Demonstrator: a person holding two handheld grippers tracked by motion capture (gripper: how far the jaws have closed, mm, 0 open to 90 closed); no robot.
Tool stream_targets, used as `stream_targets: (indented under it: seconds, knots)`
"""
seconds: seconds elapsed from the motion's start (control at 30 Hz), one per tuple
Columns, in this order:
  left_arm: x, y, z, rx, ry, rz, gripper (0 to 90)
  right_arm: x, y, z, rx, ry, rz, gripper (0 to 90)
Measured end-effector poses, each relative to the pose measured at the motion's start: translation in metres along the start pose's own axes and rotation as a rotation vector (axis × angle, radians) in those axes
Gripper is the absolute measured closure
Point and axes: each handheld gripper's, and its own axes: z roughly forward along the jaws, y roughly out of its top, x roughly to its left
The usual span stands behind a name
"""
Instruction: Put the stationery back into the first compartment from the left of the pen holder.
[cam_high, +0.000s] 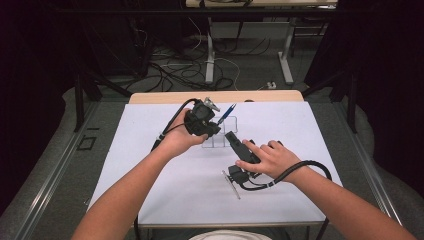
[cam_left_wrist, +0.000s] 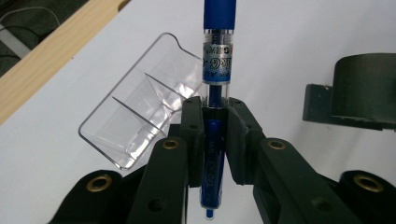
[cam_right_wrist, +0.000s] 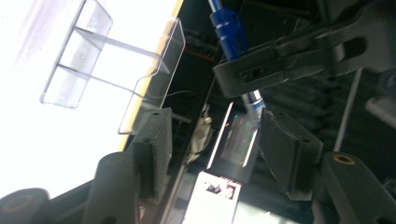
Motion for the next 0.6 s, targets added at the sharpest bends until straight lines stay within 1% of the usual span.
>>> stream_targets:
  seconds: [0.07,0.1,0.17,0.3,0.33,0.37,0.43,0.47,0.5,0.53,0.57,0.6]
  knots:
    - [0.003,0.0,-0.001,-0.008,0.008,-0.022,78.8,0.0,-0.001,0.0,0.014,0.016,0.042,42.9]
    - [0.003,0.0,0.001,-0.041,0.015,-0.057,78.8,-0.001,-0.002,0.0,0.017,0.028,0.059,42.9]
    - [0.007,0.0,-0.001,-0.056,0.036,-0.069,78.8,-0.001,-0.004,0.001,0.022,0.048,0.094,42.9]
    - [0.016,0.001,-0.005,-0.13,0.052,-0.112,78.8,-0.003,-0.007,0.001,0.039,0.084,0.175,42.4]
    - [0.018,0.001,-0.006,-0.152,0.055,-0.126,78.8,-0.005,-0.009,0.002,0.037,0.1,0.223,41.4]
    - [0.02,0.001,-0.007,-0.168,0.055,-0.137,78.8,-0.005,-0.009,0.002,0.037,0.1,0.223,41.4]
    - [0.024,0.001,-0.008,-0.199,0.059,-0.156,78.8,-0.005,-0.011,0.002,0.041,0.115,0.298,40.2]
    - [0.025,0.001,-0.009,-0.215,0.065,-0.163,78.8,-0.005,-0.013,0.004,0.019,0.095,0.327,39.3]
    - [0.026,0.001,-0.009,-0.233,0.07,-0.164,78.8,-0.008,-0.013,0.002,0.048,0.13,0.355,38.8]
    - [0.027,0.0,-0.009,-0.252,0.073,-0.172,78.8,-0.008,-0.014,0.003,0.035,0.115,0.403,38.3]
    - [0.028,-0.002,-0.009,-0.279,0.076,-0.176,78.8,-0.01,-0.017,0.004,0.023,0.138,0.51,35.6]
    - [0.028,-0.003,-0.008,-0.305,0.078,-0.189,78.8,-0.01,-0.017,0.004,0.023,0.138,0.51,35.6]
